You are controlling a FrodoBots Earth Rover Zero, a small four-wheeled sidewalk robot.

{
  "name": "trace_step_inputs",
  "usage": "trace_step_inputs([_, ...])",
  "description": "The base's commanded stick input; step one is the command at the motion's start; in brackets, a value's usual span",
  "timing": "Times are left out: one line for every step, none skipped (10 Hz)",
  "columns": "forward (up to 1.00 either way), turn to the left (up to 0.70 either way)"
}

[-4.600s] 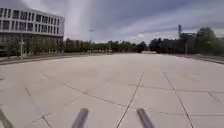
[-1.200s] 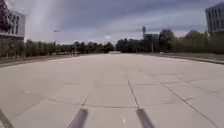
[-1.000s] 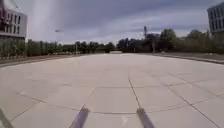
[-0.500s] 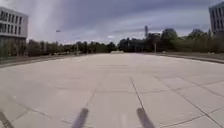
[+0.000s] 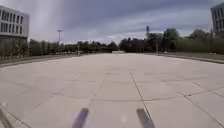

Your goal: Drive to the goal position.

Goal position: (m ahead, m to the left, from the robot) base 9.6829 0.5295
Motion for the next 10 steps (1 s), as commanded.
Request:
trace_step_inputs([0.50,0.00])
trace_step_inputs([0.50,0.00])
trace_step_inputs([0.50,0.00])
trace_step_inputs([0.50,0.00])
trace_step_inputs([0.50,0.00])
trace_step_inputs([0.50,0.00])
trace_step_inputs([0.50,-0.50])
trace_step_inputs([0.50,-0.50])
trace_step_inputs([0.50,-0.50])
trace_step_inputs([0.50,-0.49])
